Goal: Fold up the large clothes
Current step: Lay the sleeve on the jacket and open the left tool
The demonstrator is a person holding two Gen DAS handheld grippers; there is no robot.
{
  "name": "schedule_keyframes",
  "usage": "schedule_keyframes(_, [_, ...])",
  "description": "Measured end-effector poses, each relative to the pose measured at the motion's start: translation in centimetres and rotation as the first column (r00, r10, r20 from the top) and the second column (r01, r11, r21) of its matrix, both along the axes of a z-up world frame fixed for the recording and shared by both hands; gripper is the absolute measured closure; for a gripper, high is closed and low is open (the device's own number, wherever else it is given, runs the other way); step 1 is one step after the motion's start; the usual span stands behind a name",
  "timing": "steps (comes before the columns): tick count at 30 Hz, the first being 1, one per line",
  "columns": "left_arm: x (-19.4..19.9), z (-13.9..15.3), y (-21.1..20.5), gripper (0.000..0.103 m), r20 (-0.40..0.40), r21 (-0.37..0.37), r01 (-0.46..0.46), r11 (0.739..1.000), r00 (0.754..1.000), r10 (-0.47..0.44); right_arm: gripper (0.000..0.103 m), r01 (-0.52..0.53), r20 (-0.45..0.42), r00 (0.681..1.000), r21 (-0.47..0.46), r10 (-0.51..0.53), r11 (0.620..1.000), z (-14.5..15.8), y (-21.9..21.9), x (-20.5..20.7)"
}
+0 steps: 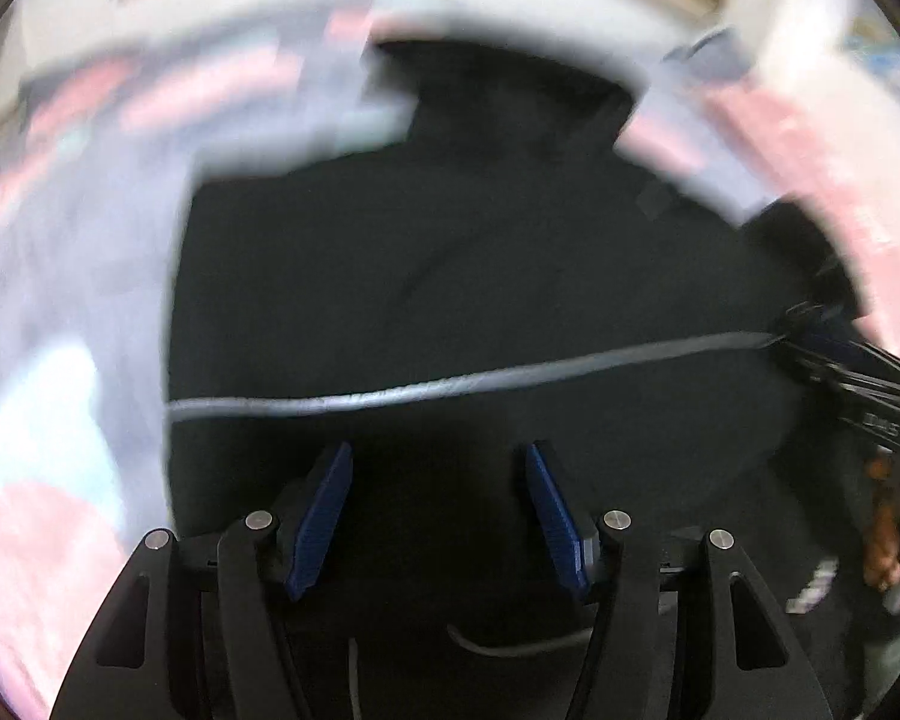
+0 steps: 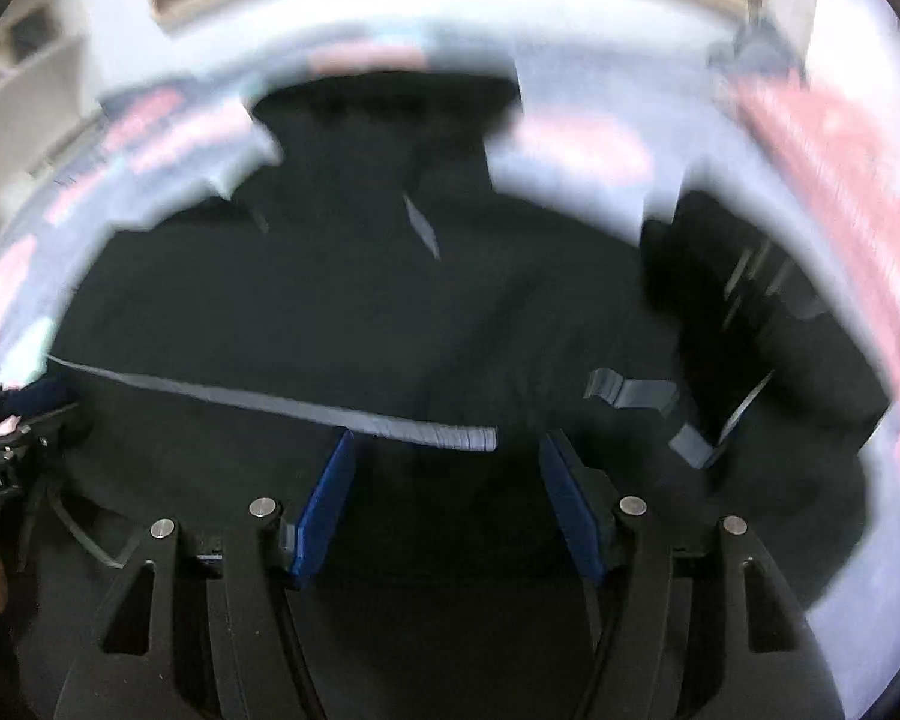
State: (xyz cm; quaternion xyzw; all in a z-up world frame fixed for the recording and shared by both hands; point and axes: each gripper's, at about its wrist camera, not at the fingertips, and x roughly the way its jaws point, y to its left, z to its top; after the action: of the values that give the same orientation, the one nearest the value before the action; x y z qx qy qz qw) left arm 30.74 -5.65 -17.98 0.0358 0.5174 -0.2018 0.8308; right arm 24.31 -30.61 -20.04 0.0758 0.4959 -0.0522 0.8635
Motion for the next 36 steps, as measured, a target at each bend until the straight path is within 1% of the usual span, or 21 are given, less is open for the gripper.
schedule_keyframes(1, [0.1,-0.6,0.1,0.040,0.022,-0.005,0.001,1.000,1.000,0.000,0.036,0.012,-0.026,1.000,0.026,-0.012,1.000,-1.6,-0.6,0.2])
schedule_keyframes(2, [0.1,-0.5,-0.1,0.040,0.045,0.006,0.002,1.000,0.999,-0.002,0.036,0.016,-0.007,1.000,0.040,-0.016,0.999,-2.2,-0.8,-0.1])
schedule_keyframes(3, [0.1,-0.4,-0.3,0.040,0.046,0.016,-0.003,1.000,0.999,0.002,0.036,0.010,0.013,1.000,0.023,-0.010,1.000,-2.2,-0.6,-0.2])
schedule_keyframes(6, [-0.5,0.4,-0.3,0.040,0.079,0.031,-0.011,0.999,0.997,0.009,0.036,0.001,-0.001,1.000,-0.017,-0.001,1.000,-1.5,0.1,-0.4])
schedule_keyframes(9, [-1.7,1.8,0.3,0.040,0.095,0.023,-0.015,1.000,0.995,0.012,0.036,-0.001,0.028,1.000,0.035,0.000,0.999,0.5,-0.1,-2.0])
schedule_keyframes(12, [-4.0,4.3,1.3,0.040,0.090,-0.039,-0.011,0.999,0.996,0.014,0.036,0.009,0.048,0.999,0.112,-0.015,0.994,3.8,-0.7,-5.2])
schedule_keyframes(15, [-6.3,6.1,2.6,0.040,0.018,-0.127,-0.011,0.992,1.000,0.013,0.036,0.005,0.082,0.996,0.184,-0.021,0.983,6.4,-1.1,-8.2])
schedule_keyframes(17, [-7.5,7.2,3.0,0.040,-0.019,-0.203,-0.010,0.979,1.000,0.006,0.035,0.005,0.101,0.995,0.202,-0.026,0.979,7.7,-1.1,-10.0])
schedule_keyframes(18, [-8.1,7.6,3.0,0.040,-0.015,-0.222,-0.008,0.975,1.000,0.005,0.035,0.008,0.108,0.994,0.199,-0.030,0.980,8.2,-1.1,-11.0])
schedule_keyframes(19, [-8.8,8.0,3.0,0.040,0.004,-0.218,-0.008,0.976,1.000,0.009,0.034,0.009,0.108,0.994,0.193,-0.030,0.981,8.4,-1.1,-11.9])
schedule_keyframes(20, [-9.3,8.1,2.9,0.040,0.019,-0.201,-0.007,0.980,1.000,0.011,0.032,0.009,0.104,0.994,0.184,-0.028,0.983,8.2,-1.1,-12.1])
schedule_keyframes(21, [-9.5,7.8,2.5,0.040,0.034,-0.169,-0.011,0.986,0.999,0.017,0.029,0.012,0.091,0.995,0.165,-0.027,0.986,7.5,-1.1,-12.2])
schedule_keyframes(22, [-9.6,7.1,2.2,0.040,0.034,-0.151,-0.020,0.988,0.999,0.025,0.029,0.023,0.071,0.997,0.145,-0.034,0.989,6.4,-1.2,-12.0])
schedule_keyframes(23, [-9.6,5.9,1.8,0.040,0.023,-0.138,-0.030,0.990,0.999,0.033,0.029,0.030,0.053,0.998,0.130,-0.038,0.991,5.0,-1.3,-11.9])
schedule_keyframes(25, [-9.8,3.5,1.2,0.040,0.015,-0.114,-0.053,0.992,0.998,0.055,0.029,0.023,0.052,0.998,0.093,-0.027,0.995,2.8,-1.4,-11.4])
schedule_keyframes(27, [-9.6,0.4,0.8,0.040,0.017,-0.080,-0.082,0.993,0.996,0.083,0.029,0.022,0.034,0.999,0.004,-0.022,1.000,-0.1,-1.2,-10.8])
schedule_keyframes(28, [-9.7,-0.6,0.9,0.040,0.030,-0.076,-0.090,0.993,0.995,0.092,0.028,0.022,0.006,1.000,-0.028,-0.021,0.999,-1.4,-1.2,-10.4])
schedule_keyframes(29, [-9.9,-0.9,0.8,0.040,0.061,-0.073,-0.086,0.994,0.994,0.091,0.026,0.014,0.003,1.000,-0.030,-0.013,0.999,-2.3,-1.3,-10.2])
schedule_keyframes(30, [-10.0,-0.9,0.7,0.040,0.083,-0.066,-0.080,0.995,0.993,0.085,0.022,0.004,0.020,1.000,-0.031,-0.004,0.999,-2.6,-1.3,-10.2])
schedule_keyframes(33, [-9.9,-0.8,0.5,0.040,0.080,-0.047,-0.080,0.996,0.993,0.084,0.015,-0.004,0.020,1.000,-0.042,0.005,0.999,-2.5,-1.1,-10.1])
schedule_keyframes(36, [-10.6,-1.1,-0.1,0.038,0.118,-0.013,-0.074,0.997,0.990,0.075,0.006,0.017,0.020,1.000,-0.091,-0.015,0.996,-2.9,-0.8,-10.0])
